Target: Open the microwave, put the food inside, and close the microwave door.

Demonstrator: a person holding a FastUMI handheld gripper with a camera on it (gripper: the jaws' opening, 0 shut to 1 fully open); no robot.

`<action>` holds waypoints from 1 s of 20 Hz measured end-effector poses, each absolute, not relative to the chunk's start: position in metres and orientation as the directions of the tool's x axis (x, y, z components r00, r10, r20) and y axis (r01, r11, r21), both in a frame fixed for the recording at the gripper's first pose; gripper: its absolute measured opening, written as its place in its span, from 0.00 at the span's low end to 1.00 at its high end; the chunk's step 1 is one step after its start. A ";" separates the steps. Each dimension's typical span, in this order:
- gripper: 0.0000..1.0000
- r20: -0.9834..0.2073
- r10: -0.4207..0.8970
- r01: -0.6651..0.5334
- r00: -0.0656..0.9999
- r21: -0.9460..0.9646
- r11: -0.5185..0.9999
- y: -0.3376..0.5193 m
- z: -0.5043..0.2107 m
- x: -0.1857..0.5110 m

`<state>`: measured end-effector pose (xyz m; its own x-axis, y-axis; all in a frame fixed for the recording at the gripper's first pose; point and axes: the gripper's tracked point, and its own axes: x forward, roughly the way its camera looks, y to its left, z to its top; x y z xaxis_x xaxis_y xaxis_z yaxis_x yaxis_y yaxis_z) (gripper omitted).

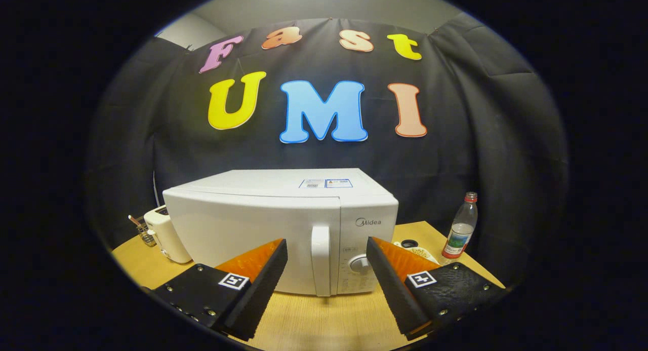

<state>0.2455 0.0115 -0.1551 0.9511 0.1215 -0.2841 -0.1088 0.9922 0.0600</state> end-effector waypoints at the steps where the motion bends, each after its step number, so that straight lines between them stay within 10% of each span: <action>1: 0.98 -0.301 0.126 -0.112 0.945 0.062 0.992 0.015 -0.163 0.250; 5: 0.88 -0.361 0.131 -0.120 0.923 0.053 0.991 0.021 -0.188 0.261; 7: 0.56 -0.376 0.120 -0.112 0.919 0.042 0.993 0.020 -0.193 0.266; 10: 0.55 -0.369 0.113 -0.111 0.923 0.027 0.994 0.024 -0.191 0.277; 11: 0.29 -0.378 0.099 -0.103 0.920 0.010 0.995 0.021 -0.188 0.274; 20: 0.12 -0.412 0.096 -0.108 0.906 -0.006 0.994 0.028 -0.188 0.235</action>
<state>0.2347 0.0276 -0.1879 0.9060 0.0960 -0.4122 -0.1081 0.9941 -0.0061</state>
